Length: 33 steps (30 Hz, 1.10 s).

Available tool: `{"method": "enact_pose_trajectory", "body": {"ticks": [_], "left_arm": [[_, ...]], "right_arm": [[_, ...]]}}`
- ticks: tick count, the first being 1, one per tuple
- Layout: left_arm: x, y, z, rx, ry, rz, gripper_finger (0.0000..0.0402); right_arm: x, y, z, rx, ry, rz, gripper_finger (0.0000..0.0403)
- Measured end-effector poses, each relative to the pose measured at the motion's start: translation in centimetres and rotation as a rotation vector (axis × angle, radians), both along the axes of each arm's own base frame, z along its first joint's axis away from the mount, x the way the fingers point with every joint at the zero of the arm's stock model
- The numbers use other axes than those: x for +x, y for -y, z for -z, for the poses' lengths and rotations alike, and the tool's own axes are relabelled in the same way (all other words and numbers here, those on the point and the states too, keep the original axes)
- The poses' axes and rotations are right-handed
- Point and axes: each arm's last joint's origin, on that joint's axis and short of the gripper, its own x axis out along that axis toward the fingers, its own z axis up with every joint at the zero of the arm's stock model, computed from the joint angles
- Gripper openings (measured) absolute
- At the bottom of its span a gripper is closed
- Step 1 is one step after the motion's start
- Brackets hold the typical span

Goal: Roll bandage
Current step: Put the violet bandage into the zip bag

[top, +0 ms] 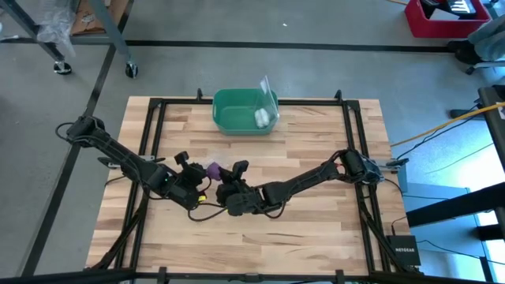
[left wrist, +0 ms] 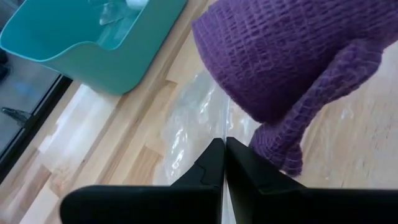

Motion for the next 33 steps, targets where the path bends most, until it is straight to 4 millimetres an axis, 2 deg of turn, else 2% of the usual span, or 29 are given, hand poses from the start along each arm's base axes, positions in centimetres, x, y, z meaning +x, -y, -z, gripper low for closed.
{"method": "enact_pose_trajectory", "body": {"ticks": [8, 20, 28, 33], "left_arm": [[0.1, -0.2, 0.0, -0.023, 0.024, -0.032, 0.0002], [0.7, -0.2, -0.2, -0.04, 0.066, -0.034, 0.0004], [0.7, -0.2, -0.2, -0.031, 0.058, -0.023, 0.0005], [0.6, -0.2, -0.3, -0.014, 0.046, -0.01, 0.0002]], "right_arm": [[0.0, 0.8, 0.8, 0.071, 0.02, 0.0, 0.0014], [-1.0, 1.9, 4.0, 0.177, 0.02, 0.026, 0.0017], [-0.6, 1.7, 3.4, 0.177, 0.054, -0.021, 0.0017], [-0.2, 1.5, 2.4, 0.093, 0.024, -0.037, 0.0015]]}}
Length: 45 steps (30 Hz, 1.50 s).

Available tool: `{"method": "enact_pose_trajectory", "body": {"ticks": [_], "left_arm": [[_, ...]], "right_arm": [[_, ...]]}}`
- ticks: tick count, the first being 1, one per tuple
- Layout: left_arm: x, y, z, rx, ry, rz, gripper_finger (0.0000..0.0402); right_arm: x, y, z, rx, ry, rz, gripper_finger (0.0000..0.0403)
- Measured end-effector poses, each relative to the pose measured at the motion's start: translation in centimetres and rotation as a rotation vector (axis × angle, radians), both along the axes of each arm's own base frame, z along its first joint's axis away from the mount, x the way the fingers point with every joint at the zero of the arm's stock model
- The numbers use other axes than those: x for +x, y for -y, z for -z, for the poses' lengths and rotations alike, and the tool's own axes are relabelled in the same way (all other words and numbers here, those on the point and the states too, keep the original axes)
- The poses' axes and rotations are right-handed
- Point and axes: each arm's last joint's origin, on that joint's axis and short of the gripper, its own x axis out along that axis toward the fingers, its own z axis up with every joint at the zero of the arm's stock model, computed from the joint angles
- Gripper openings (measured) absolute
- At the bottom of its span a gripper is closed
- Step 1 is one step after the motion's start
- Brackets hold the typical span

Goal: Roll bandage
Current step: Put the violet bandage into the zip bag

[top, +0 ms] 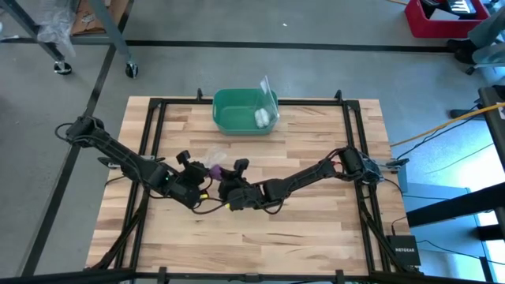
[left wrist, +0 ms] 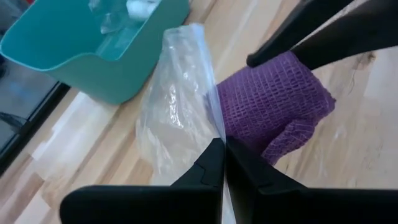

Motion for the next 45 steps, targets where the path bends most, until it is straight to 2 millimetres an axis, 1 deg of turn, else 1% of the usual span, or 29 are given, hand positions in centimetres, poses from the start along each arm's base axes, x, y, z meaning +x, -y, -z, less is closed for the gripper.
{"method": "enact_pose_trajectory", "body": {"ticks": [3, 7, 11, 14, 16, 19, 25, 29, 31, 34, 37, 39, 41, 43, 45], "left_arm": [[0.0, 0.2, 0.0, 0.0, -0.008, 0.02, 0.0004], [0.0, 0.6, 0.0, 0.013, -0.027, 0.078, 0.0002], [0.0, 0.8, -0.1, -0.004, -0.052, 0.111, 0.0003], [0.3, 1.0, -0.7, -0.012, -0.011, 0.103, 0.0005], [0.2, 0.9, -0.7, -0.002, -0.011, 0.097, 0.0002], [0.3, 0.8, -0.7, 0.005, -0.008, 0.086, 0.0002], [0.2, 0.6, -0.5, 0.012, -0.021, 0.074, 0.0002], [-0.2, 0.4, -0.3, 0.009, -0.043, 0.048, 0.0003], [-0.3, 0.4, -0.2, 0.011, -0.049, 0.043, 0.0005], [-0.3, 0.4, -0.2, 0.01, -0.048, 0.043, 0.0006], [-0.3, 0.4, -0.2, -0.004, -0.055, 0.05, 0.0002], [-0.3, 0.4, -0.2, -0.006, -0.056, 0.051, 0.0002], [-0.3, 0.4, -0.2, -0.006, -0.055, 0.051, 0.0004], [-0.2, 0.4, -0.2, -0.008, -0.051, 0.05, 0.0005], [-0.2, 0.4, -0.2, -0.008, -0.051, 0.05, 0.0003]], "right_arm": [[0.2, 0.0, -0.5, -0.053, -0.024, -0.001, 0.0016], [0.3, 0.6, -0.4, -0.043, -0.034, -0.015, 0.0017], [0.4, 0.8, 0.3, 0.023, -0.075, -0.125, 0.0016], [0.2, 0.7, 0.9, 0.076, -0.119, -0.199, 0.0014], [0.0, 0.6, 1.4, 0.103, -0.164, -0.249, 0.0014], [0.0, 0.5, 1.4, 0.154, -0.166, -0.307, 0.0015], [-0.4, 0.4, 2.0, 0.21, -0.205, -0.275, 0.0014], [-1.6, 0.7, 3.2, 0.325, -0.289, -0.16, 0.0019], [-2.0, 1.4, 3.9, 0.415, -0.276, -0.063, 0.0026], [-2.1, 3.0, 4.4, 0.536, -0.237, 0.053, 0.005], [-2.0, 3.6, 4.5, 0.623, -0.257, 0.042, 0.0096], [-2.1, 3.5, 4.3, 0.672, -0.31, 0.013, 0.0132], [-2.2, 3.4, 3.4, 0.699, -0.376, -0.008, 0.0168], [-2.3, 3.3, 1.6, 0.691, -0.404, -0.02, 0.0198], [-2.1, 3.3, -0.3, 0.67, -0.394, -0.051, 0.0222]]}}
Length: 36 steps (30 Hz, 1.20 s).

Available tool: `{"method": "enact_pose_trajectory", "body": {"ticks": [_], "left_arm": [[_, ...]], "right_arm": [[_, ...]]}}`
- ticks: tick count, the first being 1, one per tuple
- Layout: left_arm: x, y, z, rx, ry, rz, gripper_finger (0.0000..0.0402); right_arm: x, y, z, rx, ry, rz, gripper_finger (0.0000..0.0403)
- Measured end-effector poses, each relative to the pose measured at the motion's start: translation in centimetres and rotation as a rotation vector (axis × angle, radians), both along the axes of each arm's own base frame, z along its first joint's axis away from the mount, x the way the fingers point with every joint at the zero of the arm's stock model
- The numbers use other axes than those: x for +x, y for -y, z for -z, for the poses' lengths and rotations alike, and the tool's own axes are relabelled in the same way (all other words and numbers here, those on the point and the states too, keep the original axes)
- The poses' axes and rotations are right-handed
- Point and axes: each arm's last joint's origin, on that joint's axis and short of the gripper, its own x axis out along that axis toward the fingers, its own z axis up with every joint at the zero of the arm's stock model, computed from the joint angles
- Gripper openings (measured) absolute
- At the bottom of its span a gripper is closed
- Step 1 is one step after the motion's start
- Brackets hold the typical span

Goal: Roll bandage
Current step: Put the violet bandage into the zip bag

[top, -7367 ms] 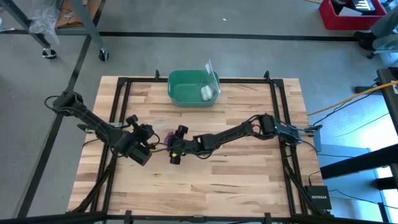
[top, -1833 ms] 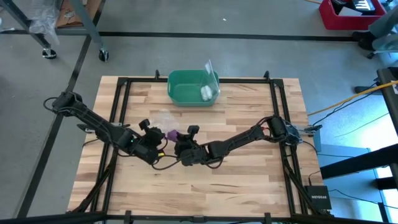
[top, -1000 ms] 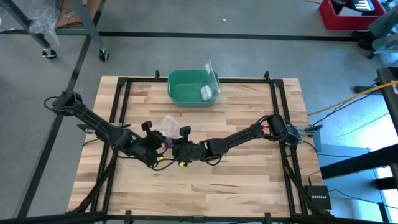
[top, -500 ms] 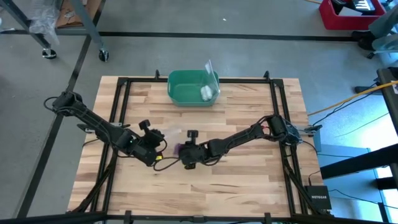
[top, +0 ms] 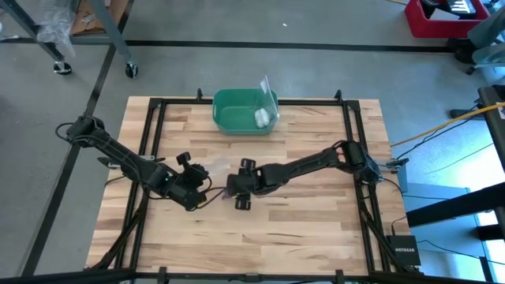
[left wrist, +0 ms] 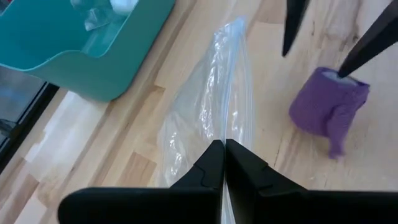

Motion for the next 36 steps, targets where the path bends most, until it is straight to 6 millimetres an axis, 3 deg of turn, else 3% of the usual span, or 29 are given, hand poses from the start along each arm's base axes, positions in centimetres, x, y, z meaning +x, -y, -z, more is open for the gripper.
{"method": "enact_pose_trajectory", "body": {"ticks": [3, 7, 12, 19, 29, 36], "left_arm": [[0.0, 0.0, 0.0, 0.003, 0.0, 0.004, 0.0002], [0.0, 0.0, 0.0, 0.003, -0.001, 0.004, 0.0003], [0.0, 0.0, 0.0, -0.001, 0.0, 0.006, 0.0002], [0.1, 0.1, 0.0, -0.006, 0.007, 0.007, 0.0002], [0.6, 0.4, -0.3, -0.023, 0.044, 0.046, 0.0002], [1.0, -0.6, -0.3, -0.045, 0.058, -0.032, 0.0002]], "right_arm": [[0.6, -0.6, -1.7, -0.041, 0.097, -0.104, 0.0245], [2.1, -1.9, -2.3, -0.143, 0.285, -0.265, 0.0252], [3.5, -2.7, -0.7, -0.327, 0.376, -0.311, 0.0236], [3.9, -1.9, 1.1, -0.499, 0.308, -0.237, 0.0208], [4.6, 0.8, 1.0, -0.442, 0.326, -0.218, 0.0184], [4.5, -1.2, 1.8, -0.279, 0.339, -0.356, 0.0181]]}}
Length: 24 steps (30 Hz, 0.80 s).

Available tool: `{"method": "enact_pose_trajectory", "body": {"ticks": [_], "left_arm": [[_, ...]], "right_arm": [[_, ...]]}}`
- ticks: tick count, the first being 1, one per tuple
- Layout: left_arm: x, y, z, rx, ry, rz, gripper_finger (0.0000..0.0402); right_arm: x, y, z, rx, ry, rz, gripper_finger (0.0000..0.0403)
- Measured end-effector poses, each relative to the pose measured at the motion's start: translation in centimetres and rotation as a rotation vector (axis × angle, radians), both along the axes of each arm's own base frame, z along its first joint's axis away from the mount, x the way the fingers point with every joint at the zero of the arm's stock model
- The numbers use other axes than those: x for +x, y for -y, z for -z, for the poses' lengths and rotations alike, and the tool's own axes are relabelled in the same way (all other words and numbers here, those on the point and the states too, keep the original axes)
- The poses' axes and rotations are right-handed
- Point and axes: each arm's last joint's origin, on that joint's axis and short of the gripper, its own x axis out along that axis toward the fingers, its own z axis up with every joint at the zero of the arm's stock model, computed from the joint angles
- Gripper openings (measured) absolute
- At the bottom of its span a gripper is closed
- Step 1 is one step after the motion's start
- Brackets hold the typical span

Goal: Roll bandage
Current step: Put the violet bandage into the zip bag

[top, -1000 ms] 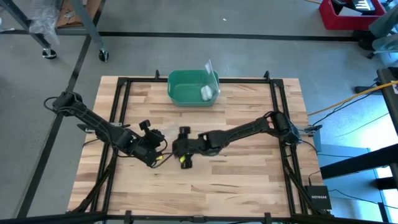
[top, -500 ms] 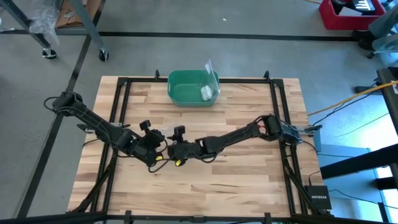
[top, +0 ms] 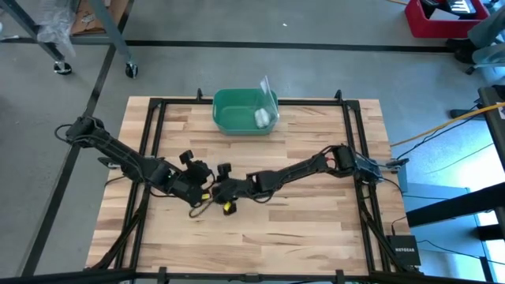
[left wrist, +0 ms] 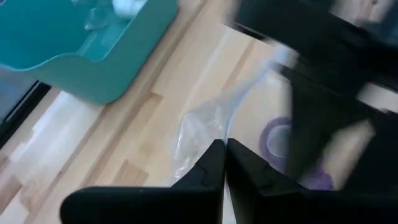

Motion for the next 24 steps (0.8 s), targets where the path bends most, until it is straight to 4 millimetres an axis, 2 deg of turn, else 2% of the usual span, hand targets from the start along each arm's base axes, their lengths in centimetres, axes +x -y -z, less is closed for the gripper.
{"method": "enact_pose_trajectory", "body": {"ticks": [4, 11, 18, 22, 24], "left_arm": [[0.0, -0.6, 0.1, -0.015, -0.001, -0.049, 0.0003], [-0.4, -1.7, 0.3, 0.005, -0.002, -0.17, 0.0004], [-0.4, -0.8, 0.3, 0.01, -0.016, -0.084, 0.0005], [-0.7, -1.4, 1.5, 0.023, -0.012, -0.146, 0.0002], [-0.6, -1.5, 1.8, -0.007, 0.046, -0.193, 0.0003]], "right_arm": [[-0.1, -1.1, 0.8, 0.026, -0.02, -0.056, 0.0181], [-0.1, -1.4, 1.0, 0.072, -0.016, -0.039, 0.0181], [-0.1, -1.3, 1.0, 0.1, -0.005, 0.002, 0.0181], [0.1, -1.3, 1.3, 0.122, -0.001, 0.017, 0.0181], [0.1, -1.3, 1.8, 0.128, -0.011, 0.024, 0.0181]]}}
